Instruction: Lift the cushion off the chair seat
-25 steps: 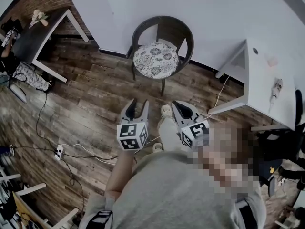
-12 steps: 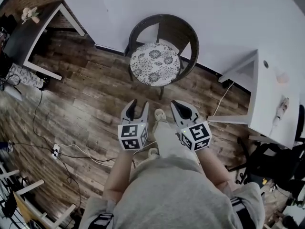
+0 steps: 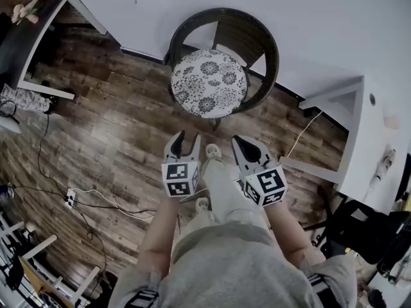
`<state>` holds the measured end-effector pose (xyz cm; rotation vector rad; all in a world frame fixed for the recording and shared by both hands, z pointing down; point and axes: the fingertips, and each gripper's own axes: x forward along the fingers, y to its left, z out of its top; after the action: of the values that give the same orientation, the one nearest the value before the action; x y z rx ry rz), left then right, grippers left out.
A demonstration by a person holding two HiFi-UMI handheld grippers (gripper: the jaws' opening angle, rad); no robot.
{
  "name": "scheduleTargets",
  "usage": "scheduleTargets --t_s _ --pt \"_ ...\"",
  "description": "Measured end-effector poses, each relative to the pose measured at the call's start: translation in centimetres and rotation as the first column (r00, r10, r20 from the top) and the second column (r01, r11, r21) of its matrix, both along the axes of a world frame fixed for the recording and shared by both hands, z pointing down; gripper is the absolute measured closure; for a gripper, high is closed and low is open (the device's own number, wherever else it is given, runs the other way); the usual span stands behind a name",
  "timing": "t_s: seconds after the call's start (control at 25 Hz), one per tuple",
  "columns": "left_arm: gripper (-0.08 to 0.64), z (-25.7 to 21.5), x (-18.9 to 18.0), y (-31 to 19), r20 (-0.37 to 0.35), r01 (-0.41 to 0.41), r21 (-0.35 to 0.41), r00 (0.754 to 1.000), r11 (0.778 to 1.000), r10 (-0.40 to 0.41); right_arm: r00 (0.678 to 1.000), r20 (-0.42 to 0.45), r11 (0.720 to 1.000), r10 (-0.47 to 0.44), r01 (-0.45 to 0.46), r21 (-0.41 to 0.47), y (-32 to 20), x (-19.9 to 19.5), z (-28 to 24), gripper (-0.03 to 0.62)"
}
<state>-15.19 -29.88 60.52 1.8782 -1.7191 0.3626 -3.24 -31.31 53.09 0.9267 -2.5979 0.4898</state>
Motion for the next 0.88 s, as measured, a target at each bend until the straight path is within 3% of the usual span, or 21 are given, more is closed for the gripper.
scheduleTargets --t_s 0.44,0.88 --pt "0.37 11.9 0.1 -4.2 0.037 -0.028 -0.116 0.999 0.993 0.032 1.0 -0.001 0.996 0.007 -0.008 -0.084 -4.0 0.3 6.7 0.588" --pt "0.359 23.1 -0.3 -6.6 0.086 -0.059 -0.267 0.993 0.962 0.085 1.0 -0.027 0.986 0.0 -0.005 -0.164 -6.1 0.7 12.9 0.588"
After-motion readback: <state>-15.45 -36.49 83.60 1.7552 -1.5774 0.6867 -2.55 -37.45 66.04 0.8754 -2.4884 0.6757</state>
